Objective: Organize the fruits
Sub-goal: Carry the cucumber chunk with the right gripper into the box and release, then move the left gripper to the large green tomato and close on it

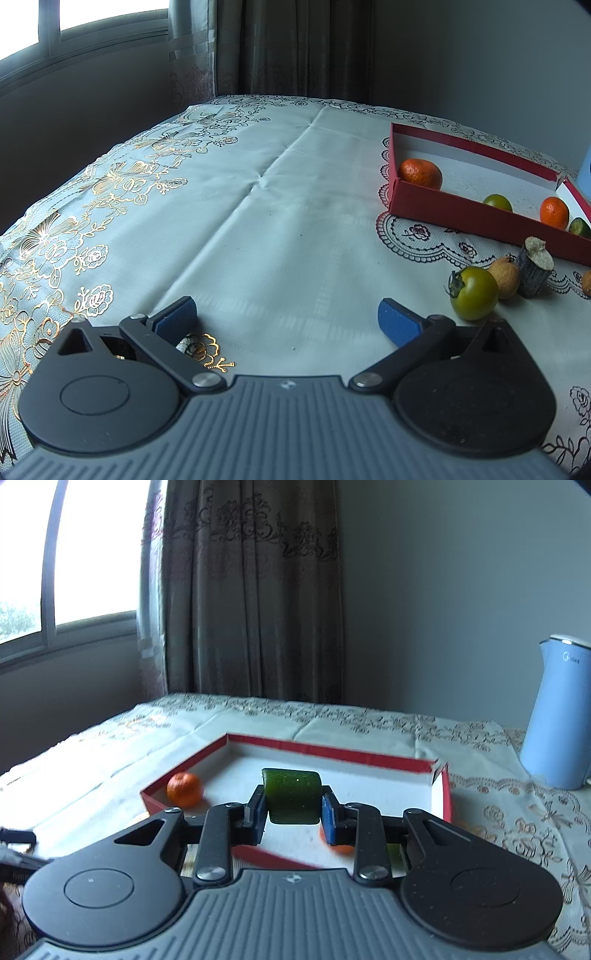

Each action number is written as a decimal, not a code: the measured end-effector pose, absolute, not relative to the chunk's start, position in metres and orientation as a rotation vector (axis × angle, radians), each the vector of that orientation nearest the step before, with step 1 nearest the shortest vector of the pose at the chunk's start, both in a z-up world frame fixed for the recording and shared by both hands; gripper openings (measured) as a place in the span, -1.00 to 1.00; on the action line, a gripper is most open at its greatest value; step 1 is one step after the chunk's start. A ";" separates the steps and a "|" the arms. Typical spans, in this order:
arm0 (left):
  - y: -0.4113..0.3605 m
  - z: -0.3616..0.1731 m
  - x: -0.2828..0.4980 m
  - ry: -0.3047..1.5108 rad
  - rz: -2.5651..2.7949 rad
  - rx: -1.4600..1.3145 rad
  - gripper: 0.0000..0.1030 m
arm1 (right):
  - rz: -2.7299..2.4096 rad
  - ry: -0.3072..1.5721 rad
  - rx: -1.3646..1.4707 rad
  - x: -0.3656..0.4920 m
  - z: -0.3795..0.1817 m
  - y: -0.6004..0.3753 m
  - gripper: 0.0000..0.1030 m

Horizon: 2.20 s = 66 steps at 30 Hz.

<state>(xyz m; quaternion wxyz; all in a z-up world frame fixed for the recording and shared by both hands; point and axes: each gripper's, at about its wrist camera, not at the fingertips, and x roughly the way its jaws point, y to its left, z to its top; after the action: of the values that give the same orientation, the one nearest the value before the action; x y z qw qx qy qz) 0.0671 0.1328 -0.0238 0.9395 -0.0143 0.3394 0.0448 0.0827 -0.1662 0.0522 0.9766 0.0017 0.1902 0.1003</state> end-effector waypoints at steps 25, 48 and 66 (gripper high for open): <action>0.133 -0.024 0.067 0.693 0.091 -0.028 1.00 | 0.151 0.564 -0.020 0.186 0.017 -0.149 -0.43; 0.133 -0.024 0.067 0.693 0.090 -0.028 1.00 | 0.129 0.506 0.016 0.145 0.025 -0.171 0.18; 0.133 -0.024 0.067 0.692 0.090 -0.027 1.00 | 0.100 0.594 0.053 0.015 -0.015 -0.235 0.68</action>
<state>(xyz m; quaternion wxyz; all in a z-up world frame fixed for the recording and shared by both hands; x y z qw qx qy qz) 0.0666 0.1334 -0.0244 0.9396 -0.0131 0.3392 0.0441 0.0149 -0.2355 -0.0149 0.9546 0.0260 0.2927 0.0492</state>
